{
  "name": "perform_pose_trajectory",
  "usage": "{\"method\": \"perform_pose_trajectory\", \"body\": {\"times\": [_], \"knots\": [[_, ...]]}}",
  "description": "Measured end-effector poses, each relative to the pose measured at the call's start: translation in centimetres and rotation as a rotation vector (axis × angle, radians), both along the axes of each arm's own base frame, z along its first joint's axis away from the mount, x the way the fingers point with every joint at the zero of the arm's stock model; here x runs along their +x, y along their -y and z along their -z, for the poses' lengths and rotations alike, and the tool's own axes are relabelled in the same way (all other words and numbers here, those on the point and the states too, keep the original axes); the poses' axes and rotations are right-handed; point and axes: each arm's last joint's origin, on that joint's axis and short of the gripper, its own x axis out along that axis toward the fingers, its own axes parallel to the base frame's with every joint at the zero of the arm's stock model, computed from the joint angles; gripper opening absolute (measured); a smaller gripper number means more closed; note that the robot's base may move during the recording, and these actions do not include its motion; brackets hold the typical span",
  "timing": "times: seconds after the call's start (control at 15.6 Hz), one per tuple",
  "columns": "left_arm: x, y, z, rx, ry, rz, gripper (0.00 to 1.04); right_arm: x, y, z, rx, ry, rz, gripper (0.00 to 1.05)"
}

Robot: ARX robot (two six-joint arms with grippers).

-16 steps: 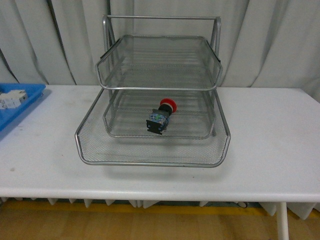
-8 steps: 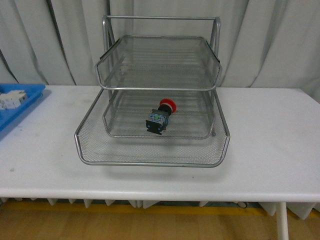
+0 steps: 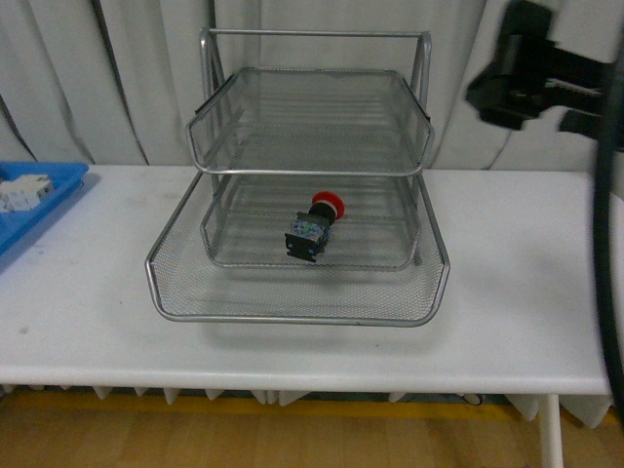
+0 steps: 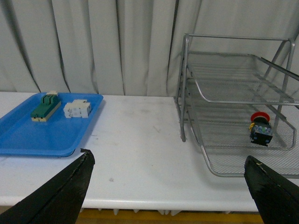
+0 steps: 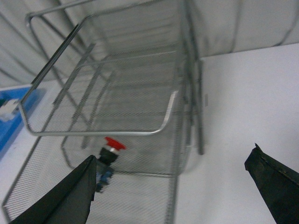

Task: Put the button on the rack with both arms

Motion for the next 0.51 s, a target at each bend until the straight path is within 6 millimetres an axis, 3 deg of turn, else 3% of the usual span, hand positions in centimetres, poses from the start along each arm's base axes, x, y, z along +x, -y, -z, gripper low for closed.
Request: {"method": "perform_pose_trajectory", "body": {"times": [0.13, 0.19, 0.51], "knots": [[0.0, 0.0, 0.0, 0.0, 0.0, 0.0, 0.98, 1.7, -3.9, 0.0, -0.014, -0.112, -0.097, 0.95], [0.0, 0.0, 0.0, 0.0, 0.0, 0.0, 0.98, 1.7, -4.8, 0.4, -0.026, -0.144, -0.12, 0.88], [0.0, 0.0, 0.0, 0.0, 0.0, 0.0, 0.98, 1.4, -6.7, 1.6, -0.045, -0.224, -0.193, 0.69]]}}
